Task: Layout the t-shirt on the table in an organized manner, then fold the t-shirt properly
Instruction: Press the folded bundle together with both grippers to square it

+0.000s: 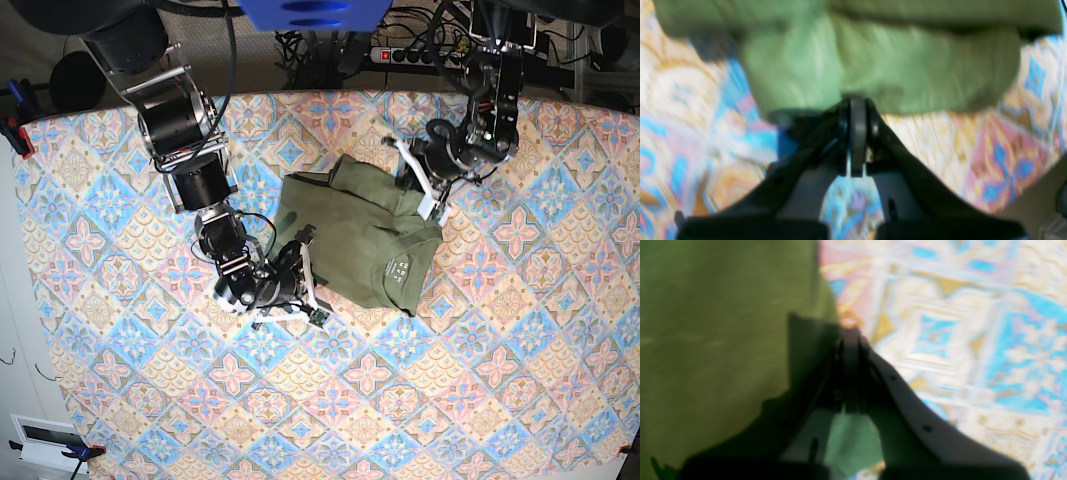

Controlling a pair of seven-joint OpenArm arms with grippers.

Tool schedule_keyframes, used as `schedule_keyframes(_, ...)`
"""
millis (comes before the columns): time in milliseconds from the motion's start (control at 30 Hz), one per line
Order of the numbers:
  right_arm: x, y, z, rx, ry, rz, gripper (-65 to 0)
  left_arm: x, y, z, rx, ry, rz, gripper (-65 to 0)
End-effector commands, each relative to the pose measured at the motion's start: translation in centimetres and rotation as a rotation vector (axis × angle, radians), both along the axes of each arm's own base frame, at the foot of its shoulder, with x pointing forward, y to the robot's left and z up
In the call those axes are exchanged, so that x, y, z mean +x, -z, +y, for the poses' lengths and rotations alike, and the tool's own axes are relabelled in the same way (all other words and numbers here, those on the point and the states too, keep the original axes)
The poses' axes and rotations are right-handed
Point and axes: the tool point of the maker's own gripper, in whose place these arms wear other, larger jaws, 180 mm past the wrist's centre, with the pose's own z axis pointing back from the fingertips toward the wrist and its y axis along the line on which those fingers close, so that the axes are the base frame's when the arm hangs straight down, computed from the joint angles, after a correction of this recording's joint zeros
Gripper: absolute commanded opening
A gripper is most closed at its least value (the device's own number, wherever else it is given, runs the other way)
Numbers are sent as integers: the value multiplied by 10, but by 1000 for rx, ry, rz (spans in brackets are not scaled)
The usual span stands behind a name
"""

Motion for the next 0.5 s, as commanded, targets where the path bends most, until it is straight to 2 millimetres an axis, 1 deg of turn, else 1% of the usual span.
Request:
schedule_keyframes(0,17,-23,4,16,-4,-58,-649,14,-8,-1,-13,-6,-37,-650)
schedule_keyframes(33,14,-21,2,8,-4,-54,-650,20,-7,0,-12,-10,-37,-650)
schedule_keyframes(100,-4,-8,0,-10,-7,-27,-650,31,-5,2,-10,-20,-37,-650)
schedule_keyframes(133,-10,-4,-9,-30,-1,-25,-650,36,-5,4,-9,-23,-38,-650)
schedule_keyframes(167,-11,-6,-17,-49,3,-38,-650,40,-5,3,-10,-21,-40,-650)
schedule_keyframes(233,-17,-8,-29,-75,6,-56,-650,47,-5,-5,-11,3,-43,-650)
schedule_keyframes(300,-31,-2,-36,-96,8,-44,-650,58,-4,-10,-15,16,-51,-650)
schedule_keyframes(400,-56,8,-36,-108,3,-21,-650,73,-1,-17,-31,23,-76,-650)
schedule_keyframes(433,-63,10,-40,-116,3,-17,-650,75,1,-19,-34,24,-76,-650)
schedule_keyframes(467,-67,11,-47,-132,5,-18,-650,77,3,-21,-34,30,-76,-650)
